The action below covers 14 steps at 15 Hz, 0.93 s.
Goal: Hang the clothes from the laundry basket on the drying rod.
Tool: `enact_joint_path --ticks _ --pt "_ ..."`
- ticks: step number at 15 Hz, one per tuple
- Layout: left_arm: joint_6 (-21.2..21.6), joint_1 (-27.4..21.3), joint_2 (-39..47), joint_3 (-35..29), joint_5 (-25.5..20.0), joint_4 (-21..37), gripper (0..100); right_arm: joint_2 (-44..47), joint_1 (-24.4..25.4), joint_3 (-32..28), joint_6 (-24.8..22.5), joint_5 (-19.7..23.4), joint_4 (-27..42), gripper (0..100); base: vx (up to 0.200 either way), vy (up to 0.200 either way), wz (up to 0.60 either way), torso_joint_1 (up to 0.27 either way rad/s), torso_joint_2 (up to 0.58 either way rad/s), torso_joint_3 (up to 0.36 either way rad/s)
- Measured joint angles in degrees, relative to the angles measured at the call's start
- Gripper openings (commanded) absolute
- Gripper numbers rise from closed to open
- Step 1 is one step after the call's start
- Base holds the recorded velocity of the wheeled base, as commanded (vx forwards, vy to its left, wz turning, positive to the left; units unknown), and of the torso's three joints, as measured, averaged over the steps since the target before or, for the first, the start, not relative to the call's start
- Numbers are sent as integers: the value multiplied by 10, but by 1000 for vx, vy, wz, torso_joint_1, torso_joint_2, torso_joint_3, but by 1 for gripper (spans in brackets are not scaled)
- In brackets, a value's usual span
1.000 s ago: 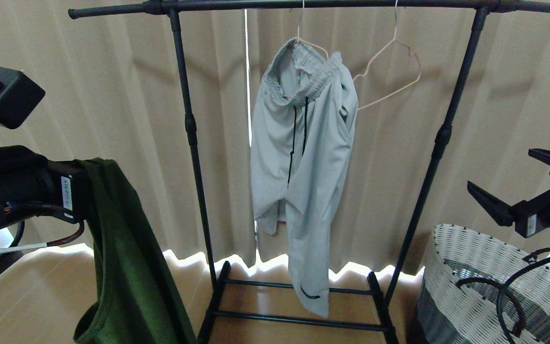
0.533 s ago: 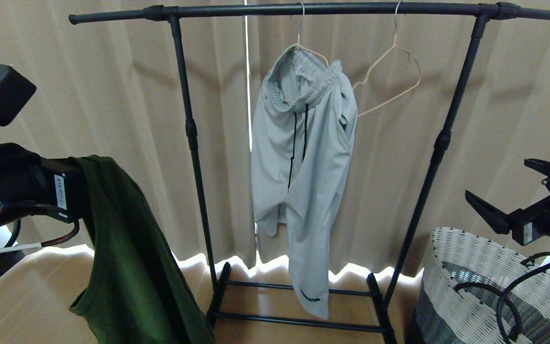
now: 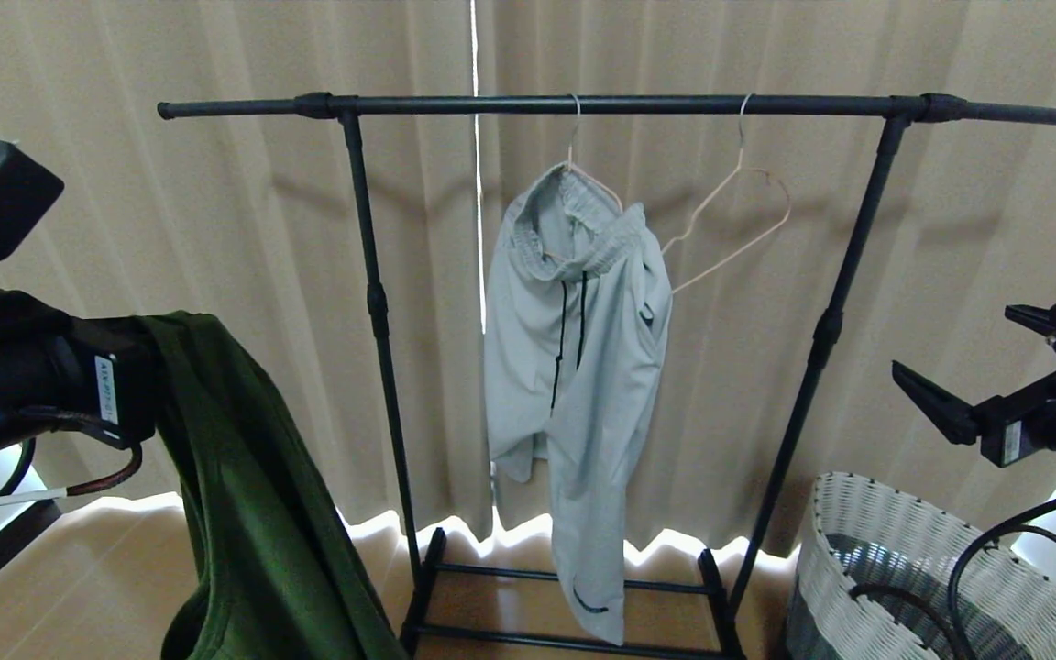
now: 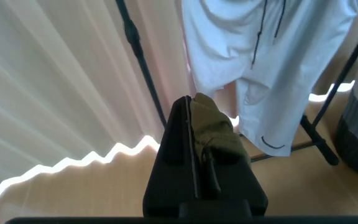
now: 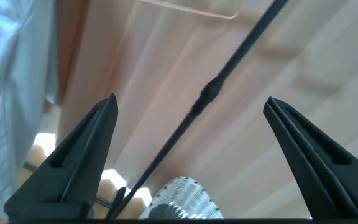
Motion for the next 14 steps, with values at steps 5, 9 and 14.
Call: enact_joint_path --ticks 5,9,14 --pt "16 -1 -13 17 0 0 0 0 0 0 1 1 0 100 0 0 0 207 -473 -281" --pt "17 0 -17 19 0 -1 0 0 0 0 1 1 -2 100 0 0 0 226 -505 -283" --pt "23 -1 -18 30 0 -51 0 0 0 14 7 18 -13 100 0 0 0 166 -361 -198"
